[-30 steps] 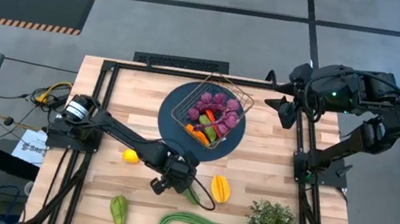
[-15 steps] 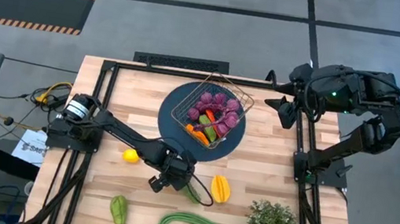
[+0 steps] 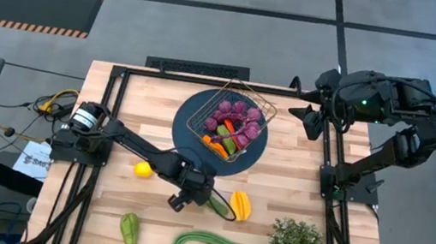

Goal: Build produce basket
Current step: Put the middle cucumber into the wire basket

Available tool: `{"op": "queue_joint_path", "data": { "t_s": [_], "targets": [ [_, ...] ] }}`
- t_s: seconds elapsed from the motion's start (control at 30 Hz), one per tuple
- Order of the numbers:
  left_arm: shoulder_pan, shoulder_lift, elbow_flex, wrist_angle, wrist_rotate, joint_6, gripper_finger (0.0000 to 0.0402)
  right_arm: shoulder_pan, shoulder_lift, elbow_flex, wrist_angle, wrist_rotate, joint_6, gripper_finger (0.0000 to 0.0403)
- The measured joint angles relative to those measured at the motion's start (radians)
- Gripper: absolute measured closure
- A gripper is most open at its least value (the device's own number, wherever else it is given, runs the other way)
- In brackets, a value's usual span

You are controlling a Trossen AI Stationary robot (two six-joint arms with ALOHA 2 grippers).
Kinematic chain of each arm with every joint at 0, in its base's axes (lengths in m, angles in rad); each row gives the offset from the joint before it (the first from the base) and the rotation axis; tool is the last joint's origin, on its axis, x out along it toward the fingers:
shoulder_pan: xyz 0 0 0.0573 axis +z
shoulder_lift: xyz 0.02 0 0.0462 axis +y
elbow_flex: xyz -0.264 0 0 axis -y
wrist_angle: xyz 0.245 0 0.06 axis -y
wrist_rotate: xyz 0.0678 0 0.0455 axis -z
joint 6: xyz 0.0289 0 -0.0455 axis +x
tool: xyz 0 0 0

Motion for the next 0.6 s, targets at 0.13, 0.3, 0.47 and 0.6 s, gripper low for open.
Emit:
{"op": "queue_joint_path", "data": {
  "t_s": [0.13,0.3,0.47,0.6],
  "targets": [
    [0.009,0.0,0.0,-0.001,0.0,-0.056,0.0259,0.0,0.0,0.0,0.0,0.0,0.0,0.0122],
    [0.019,0.0,0.001,-0.025,0.029,-0.125,0.0287,0.0,0.0,0.0,0.0,0.0,0.0,0.0122],
    [0.02,0.0,0.002,-0.031,0.044,-0.177,0.0313,0.0,0.0,0.0,0.0,0.0,0.0,0.0122],
    [0.019,0.0,0.002,-0.032,0.061,-0.267,0.0322,0.0,0.0,0.0,0.0,0.0,-0.005,0.0122]
  ]
}}
